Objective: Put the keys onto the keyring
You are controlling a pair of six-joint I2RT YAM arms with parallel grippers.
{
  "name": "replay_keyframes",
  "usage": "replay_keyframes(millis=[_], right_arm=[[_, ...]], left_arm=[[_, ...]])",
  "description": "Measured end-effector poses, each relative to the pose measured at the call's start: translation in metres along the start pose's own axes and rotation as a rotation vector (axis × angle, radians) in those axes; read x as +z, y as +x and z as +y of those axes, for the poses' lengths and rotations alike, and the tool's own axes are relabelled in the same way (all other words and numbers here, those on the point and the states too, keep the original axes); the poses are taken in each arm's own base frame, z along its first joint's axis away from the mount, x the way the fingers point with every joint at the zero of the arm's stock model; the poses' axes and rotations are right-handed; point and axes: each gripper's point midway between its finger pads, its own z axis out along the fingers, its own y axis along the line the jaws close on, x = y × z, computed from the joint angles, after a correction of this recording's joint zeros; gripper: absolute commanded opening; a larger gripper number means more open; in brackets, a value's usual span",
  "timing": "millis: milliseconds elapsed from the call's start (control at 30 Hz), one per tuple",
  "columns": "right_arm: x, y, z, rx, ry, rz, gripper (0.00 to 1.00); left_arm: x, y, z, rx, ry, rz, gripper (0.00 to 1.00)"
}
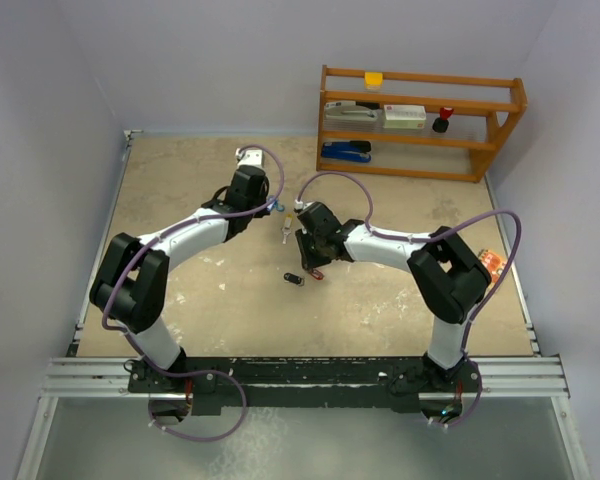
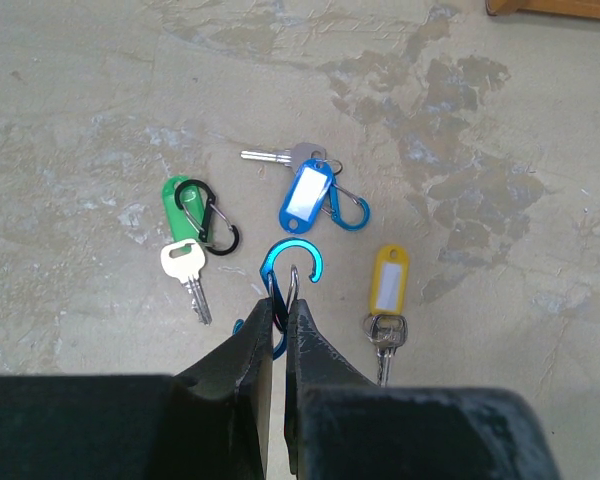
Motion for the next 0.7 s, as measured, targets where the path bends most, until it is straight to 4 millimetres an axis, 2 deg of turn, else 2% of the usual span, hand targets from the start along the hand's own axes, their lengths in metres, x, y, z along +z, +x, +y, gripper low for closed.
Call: replay_keyframes(millis=[233,467,600,700], right_arm=[[0.000,0.001,-0.001,0.004,0.004,0.005,0.19],[0.000,0.000,-0.005,0.005,0.029,-0.002,0.00],[-0.001,-0.003,-0.009,0.005,0.053,-0.018,0.00],[-0.009,-0.011,-0.011,-0.001,0.061,-0.057,0.00]], left_arm=[[0.000,0.000,0.000,0.000,0.001,0.000,0.00],[0.000,0.000,-0.001,0.000,0.004,0.001,0.00],[0.000,0.000,-0.001,0.000,0.008,0.003,0.00],[0.000,0.001,-0.003,0.000,0.016,0.005,0.00]])
